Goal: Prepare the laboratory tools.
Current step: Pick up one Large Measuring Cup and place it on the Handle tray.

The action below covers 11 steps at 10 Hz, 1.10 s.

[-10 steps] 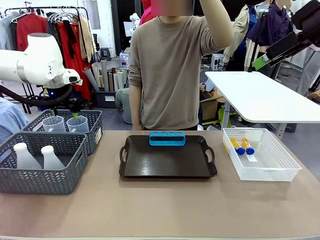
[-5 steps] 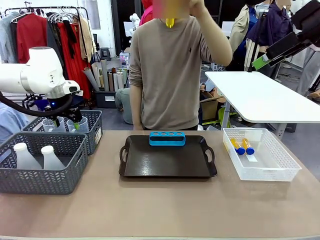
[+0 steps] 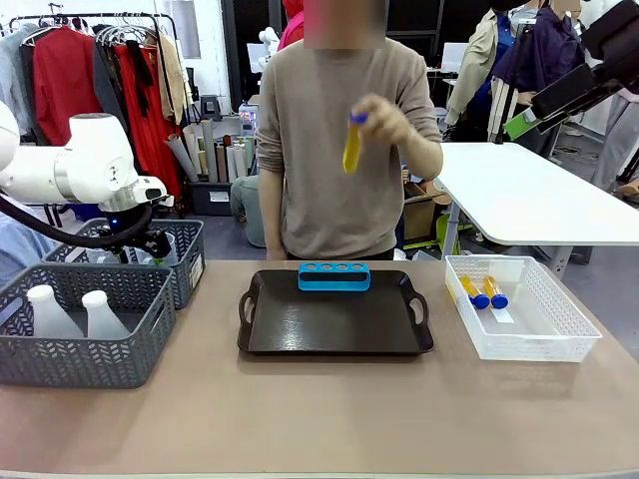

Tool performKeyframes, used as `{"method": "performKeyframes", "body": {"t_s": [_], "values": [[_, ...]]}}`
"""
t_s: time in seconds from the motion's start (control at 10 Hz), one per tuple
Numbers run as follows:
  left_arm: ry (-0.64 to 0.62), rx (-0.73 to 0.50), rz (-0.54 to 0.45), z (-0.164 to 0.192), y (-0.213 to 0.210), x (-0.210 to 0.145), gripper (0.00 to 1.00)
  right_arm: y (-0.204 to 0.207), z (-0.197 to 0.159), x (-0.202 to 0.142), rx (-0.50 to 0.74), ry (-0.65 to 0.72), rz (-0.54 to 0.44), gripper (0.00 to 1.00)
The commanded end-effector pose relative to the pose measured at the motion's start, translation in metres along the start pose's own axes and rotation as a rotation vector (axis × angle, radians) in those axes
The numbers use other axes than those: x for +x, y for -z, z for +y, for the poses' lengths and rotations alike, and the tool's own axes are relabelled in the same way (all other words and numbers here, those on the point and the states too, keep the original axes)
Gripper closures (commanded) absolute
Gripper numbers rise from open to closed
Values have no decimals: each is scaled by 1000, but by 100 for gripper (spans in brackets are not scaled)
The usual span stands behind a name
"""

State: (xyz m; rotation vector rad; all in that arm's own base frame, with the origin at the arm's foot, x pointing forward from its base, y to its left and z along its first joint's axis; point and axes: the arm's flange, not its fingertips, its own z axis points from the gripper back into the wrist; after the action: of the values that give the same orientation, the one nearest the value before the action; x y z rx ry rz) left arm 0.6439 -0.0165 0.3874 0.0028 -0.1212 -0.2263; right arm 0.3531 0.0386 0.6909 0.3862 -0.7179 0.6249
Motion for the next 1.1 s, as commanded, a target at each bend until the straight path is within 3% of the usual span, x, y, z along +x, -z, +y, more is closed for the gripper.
{"method": "performKeyframes", "body": {"t_s": [0.0, 0.4, 1.0], "values": [[27, -11, -31, 4, -1, 1, 17, 0, 0, 0, 13, -3, -6, 0], [40, 4, -31, 5, -1, 1, 96, 0, 0, 0, 13, -3, -6, 0], [17, 40, -44, 10, -14, -3, 100, 0, 0, 0, 13, -3, -6, 0]]}}
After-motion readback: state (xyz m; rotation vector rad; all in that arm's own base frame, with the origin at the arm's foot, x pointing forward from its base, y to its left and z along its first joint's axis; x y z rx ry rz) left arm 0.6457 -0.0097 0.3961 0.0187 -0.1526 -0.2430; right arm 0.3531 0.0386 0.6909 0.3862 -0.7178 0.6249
